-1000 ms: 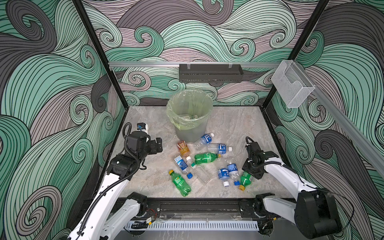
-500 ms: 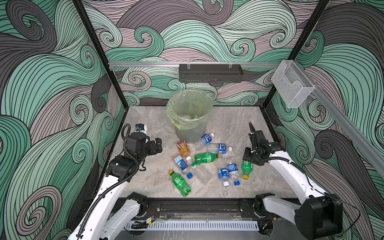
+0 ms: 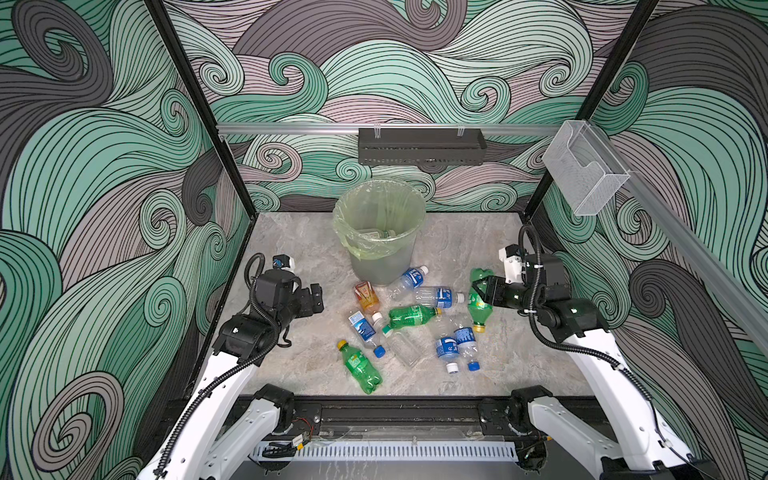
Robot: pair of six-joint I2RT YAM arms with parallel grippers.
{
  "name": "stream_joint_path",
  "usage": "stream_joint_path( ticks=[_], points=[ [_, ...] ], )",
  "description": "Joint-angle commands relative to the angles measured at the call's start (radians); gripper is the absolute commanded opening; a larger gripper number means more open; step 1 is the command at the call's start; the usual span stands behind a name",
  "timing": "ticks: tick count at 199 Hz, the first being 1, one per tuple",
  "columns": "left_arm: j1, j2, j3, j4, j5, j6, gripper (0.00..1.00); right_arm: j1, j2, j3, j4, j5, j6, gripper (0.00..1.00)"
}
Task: Throw the plastic bottles in the bin
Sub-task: 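Lift the green bottle with the right gripper and drop it into the bin, then withdraw the right gripper and grasp a blue-labelled clear bottle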
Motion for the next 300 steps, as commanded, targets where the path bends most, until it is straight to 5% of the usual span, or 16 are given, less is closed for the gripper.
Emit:
stream_joint_path(
  ticks=[1,42,76,107,130,216,271,300],
  points=[
    [0.008,-0.012,0.001,-0.041,0.003,0.025,0.94,-0.002,-0.013,-0.016,0.195,-0.139,0.014,0.43],
    [0.008,0.003,0.021,-0.061,0.014,0.046,0.94,0.038,0.098,0.185,0.334,-0.19,0.035,0.42],
    [0.008,0.015,0.023,-0.02,0.117,0.043,0.95,0.182,0.456,0.655,0.307,-0.14,-0.024,0.43],
    [0.008,0.039,0.064,-0.068,0.178,0.053,0.95,0.268,0.876,1.199,0.106,-0.077,-0.062,0.7],
    [0.008,0.035,0.091,-0.128,0.213,0.069,0.96,0.286,1.04,1.444,-0.043,-0.088,-0.064,0.77],
    [0.008,0.016,0.06,-0.12,0.256,0.091,0.96,0.318,0.521,0.74,0.125,0.036,-0.106,0.89],
    [0.008,0.017,0.036,-0.072,0.164,0.074,0.95,0.314,0.152,0.248,0.061,0.332,-0.106,0.93],
    [0.009,0.002,0.027,-0.043,0.11,0.064,0.95,0.313,0.061,0.119,-0.063,0.379,-0.065,0.88]
  ],
)
